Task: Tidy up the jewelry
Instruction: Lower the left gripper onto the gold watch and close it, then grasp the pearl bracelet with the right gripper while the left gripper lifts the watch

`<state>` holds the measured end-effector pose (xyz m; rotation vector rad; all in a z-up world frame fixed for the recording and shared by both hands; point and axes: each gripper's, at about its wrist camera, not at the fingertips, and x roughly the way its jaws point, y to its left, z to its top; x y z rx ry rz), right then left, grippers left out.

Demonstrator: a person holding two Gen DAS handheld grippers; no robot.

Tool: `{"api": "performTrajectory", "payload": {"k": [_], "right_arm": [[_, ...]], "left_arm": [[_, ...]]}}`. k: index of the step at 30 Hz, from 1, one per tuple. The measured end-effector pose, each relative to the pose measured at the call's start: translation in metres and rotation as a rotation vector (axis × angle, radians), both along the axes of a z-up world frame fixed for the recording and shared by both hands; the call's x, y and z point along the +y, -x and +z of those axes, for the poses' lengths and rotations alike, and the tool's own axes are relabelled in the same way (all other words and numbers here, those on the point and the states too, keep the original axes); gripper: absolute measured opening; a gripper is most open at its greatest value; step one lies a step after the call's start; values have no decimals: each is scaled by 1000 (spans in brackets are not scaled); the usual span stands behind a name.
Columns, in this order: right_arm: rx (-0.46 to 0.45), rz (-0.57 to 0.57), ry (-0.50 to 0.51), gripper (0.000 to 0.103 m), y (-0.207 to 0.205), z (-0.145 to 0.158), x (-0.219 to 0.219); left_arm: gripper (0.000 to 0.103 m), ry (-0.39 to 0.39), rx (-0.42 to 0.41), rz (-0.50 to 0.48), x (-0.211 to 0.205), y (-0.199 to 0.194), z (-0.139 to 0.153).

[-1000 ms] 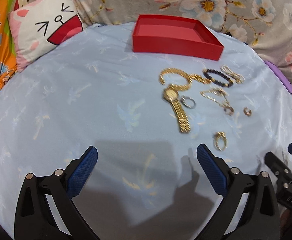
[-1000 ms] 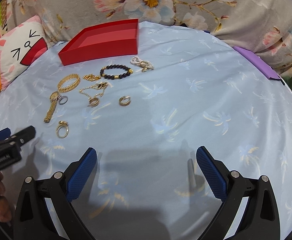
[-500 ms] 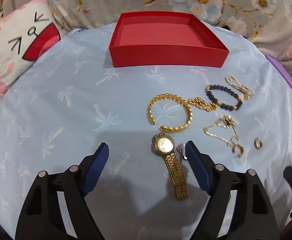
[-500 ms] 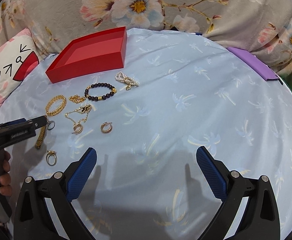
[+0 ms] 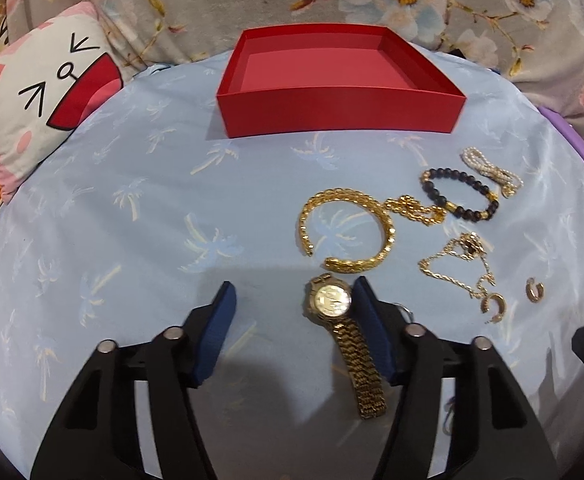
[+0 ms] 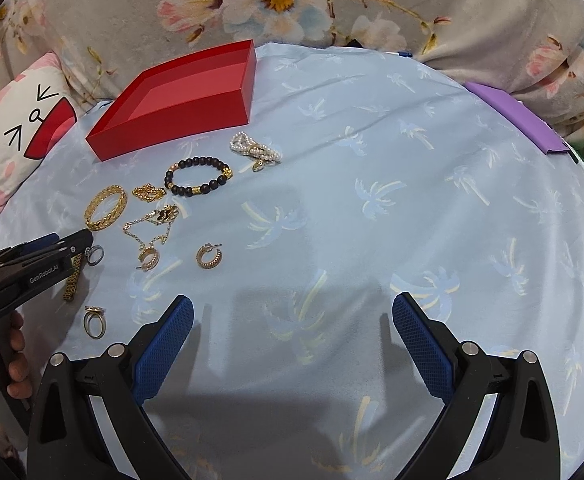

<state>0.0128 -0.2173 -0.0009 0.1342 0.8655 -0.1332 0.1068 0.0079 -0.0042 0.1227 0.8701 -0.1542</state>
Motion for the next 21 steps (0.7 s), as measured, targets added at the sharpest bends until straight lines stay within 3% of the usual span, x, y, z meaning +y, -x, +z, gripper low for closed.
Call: {"api": "performTrajectory", "payload": {"k": [2, 6, 14, 21], "right_arm": [[2, -1, -1, 98, 0, -1, 0], [3, -2, 1, 98, 0, -1, 1], [-5, -3, 12, 98, 0, 2, -1], [-63, 115, 2, 98, -30, 37, -8]], "left_arm": [[37, 6, -2, -18, -3, 3, 1], [22, 31, 2, -41, -4, 5, 2], [22, 115, 30, -66, 2, 8, 7], [22, 160, -39, -9, 28, 8, 32]]}}
